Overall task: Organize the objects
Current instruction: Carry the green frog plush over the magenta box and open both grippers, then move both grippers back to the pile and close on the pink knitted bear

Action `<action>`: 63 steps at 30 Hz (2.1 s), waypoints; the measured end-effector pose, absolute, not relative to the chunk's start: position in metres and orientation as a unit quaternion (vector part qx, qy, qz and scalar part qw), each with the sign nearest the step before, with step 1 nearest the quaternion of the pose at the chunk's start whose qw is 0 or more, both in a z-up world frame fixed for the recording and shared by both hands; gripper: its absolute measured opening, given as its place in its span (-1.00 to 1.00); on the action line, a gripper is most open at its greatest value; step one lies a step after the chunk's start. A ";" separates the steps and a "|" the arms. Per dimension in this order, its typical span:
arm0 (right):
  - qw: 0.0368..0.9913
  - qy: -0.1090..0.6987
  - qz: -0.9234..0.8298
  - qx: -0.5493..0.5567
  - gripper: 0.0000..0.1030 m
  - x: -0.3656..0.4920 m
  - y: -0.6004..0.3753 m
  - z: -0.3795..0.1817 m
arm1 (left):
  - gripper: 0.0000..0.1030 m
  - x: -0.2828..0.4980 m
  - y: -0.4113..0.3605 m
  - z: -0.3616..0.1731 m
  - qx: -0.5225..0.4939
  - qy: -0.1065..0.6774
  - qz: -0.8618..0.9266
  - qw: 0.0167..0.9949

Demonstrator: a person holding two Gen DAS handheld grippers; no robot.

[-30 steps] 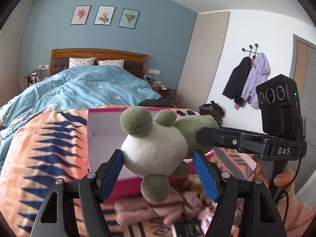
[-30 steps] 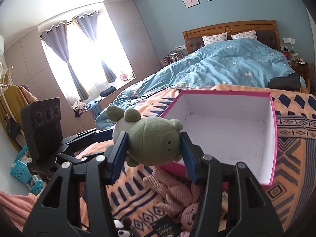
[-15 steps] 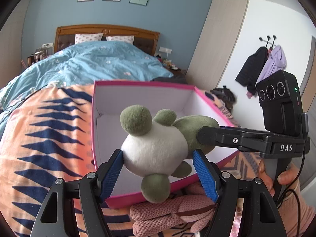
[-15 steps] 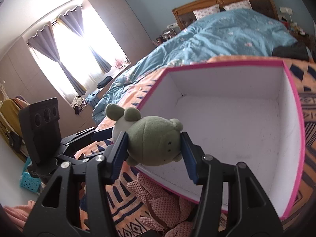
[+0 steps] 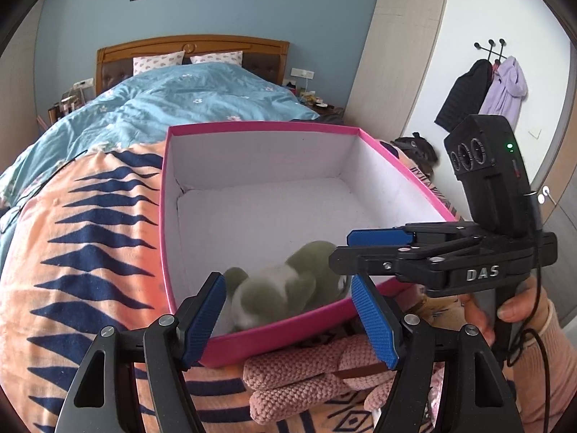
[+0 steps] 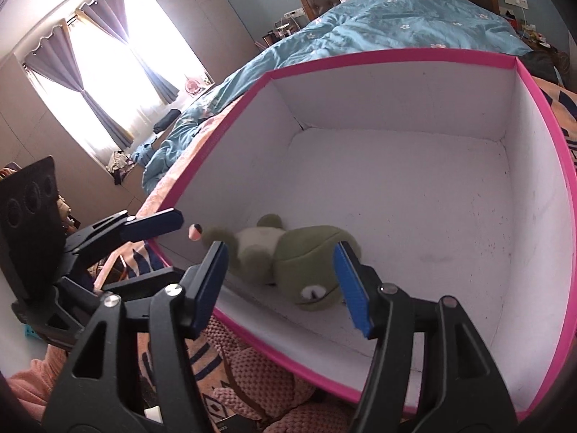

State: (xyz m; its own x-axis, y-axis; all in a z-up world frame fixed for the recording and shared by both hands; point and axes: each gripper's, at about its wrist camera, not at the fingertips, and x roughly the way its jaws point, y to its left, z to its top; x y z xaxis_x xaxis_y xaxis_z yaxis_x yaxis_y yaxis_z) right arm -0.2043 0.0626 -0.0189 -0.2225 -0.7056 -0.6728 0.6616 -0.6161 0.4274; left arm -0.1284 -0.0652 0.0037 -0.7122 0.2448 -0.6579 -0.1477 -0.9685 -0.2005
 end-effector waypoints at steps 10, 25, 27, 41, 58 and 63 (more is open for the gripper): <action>0.436 0.001 -0.782 0.444 0.22 -0.194 0.069 -0.020 | 0.42 -0.112 -0.055 0.005 -0.364 -0.047 0.924 0.107; 0.439 -0.011 -0.824 0.358 0.36 -0.131 0.124 0.017 | 0.66 -0.034 -0.053 0.036 -0.245 -0.058 0.961 0.118; 0.439 -0.013 -0.825 0.355 0.36 -0.119 0.132 0.014 | 0.66 -0.027 -0.052 0.035 -0.242 -0.059 0.961 0.124; 0.384 0.078 -0.830 0.396 0.36 -0.072 0.131 -0.048 | 0.66 0.002 -0.035 0.005 -0.260 -0.071 0.945 0.185; 0.342 0.113 -0.844 0.398 0.02 -0.077 0.122 -0.068 | 0.66 -0.019 -0.029 -0.030 -0.318 -0.062 0.928 0.186; 0.381 0.067 -0.824 0.413 -0.01 -0.081 0.134 -0.060 | 0.66 -0.019 -0.025 -0.032 -0.324 -0.056 0.925 0.190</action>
